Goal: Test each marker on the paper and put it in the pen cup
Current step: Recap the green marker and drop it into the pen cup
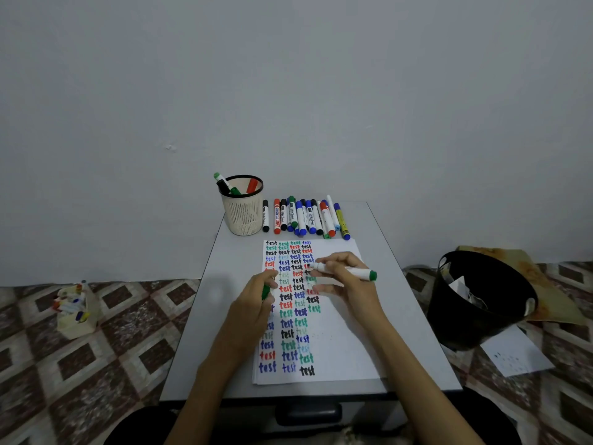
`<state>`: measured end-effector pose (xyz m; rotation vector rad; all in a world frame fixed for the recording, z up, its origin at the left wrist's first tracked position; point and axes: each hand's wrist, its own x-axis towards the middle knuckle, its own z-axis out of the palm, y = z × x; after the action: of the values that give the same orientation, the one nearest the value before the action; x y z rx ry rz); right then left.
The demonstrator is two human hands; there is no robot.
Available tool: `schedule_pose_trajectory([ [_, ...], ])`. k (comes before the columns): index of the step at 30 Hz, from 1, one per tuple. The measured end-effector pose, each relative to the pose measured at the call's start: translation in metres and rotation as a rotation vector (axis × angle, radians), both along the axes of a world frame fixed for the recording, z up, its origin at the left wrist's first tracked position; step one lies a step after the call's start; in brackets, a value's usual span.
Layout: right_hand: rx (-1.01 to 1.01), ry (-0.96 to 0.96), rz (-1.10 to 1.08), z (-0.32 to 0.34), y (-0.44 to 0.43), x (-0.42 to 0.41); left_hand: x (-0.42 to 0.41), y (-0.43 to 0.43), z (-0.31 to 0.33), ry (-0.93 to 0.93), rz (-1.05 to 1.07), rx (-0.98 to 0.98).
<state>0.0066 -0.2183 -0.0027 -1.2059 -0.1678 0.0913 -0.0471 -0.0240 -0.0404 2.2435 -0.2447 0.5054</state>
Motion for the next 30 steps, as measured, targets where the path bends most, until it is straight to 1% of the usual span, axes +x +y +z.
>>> schedule_pose_trajectory([
  [4, -0.082, 0.011, 0.055, -0.009, 0.004, -0.006, 0.000, 0.004, 0.000, -0.021, 0.030, -0.008],
  [9, -0.260, 0.000, -0.026, -0.019, 0.008, -0.010, -0.001, 0.003, 0.003, -0.011, 0.022, 0.011],
  [12, -0.342, -0.025, -0.017, -0.020, 0.008, -0.010, 0.000, 0.004, 0.002, -0.015, -0.012, 0.044],
  [15, -0.339, -0.019, 0.001, -0.021, 0.008, -0.010, 0.003, 0.007, -0.001, -0.039, -0.024, 0.108],
  [18, -0.334, -0.013, 0.017, -0.023, 0.007, -0.009, 0.004, 0.007, -0.002, -0.033, -0.024, 0.117],
  [21, -0.384, -0.035, 0.034, -0.023, 0.008, -0.011, 0.006, 0.007, -0.004, -0.027, -0.023, 0.122],
  [25, -0.469, -0.110, 0.011, -0.022, 0.011, -0.013, 0.004, 0.007, -0.002, -0.027, -0.023, 0.107],
  [30, -0.436, -0.099, 0.007, -0.022, 0.009, -0.012, 0.004, 0.007, -0.002, -0.033, -0.024, 0.102],
])
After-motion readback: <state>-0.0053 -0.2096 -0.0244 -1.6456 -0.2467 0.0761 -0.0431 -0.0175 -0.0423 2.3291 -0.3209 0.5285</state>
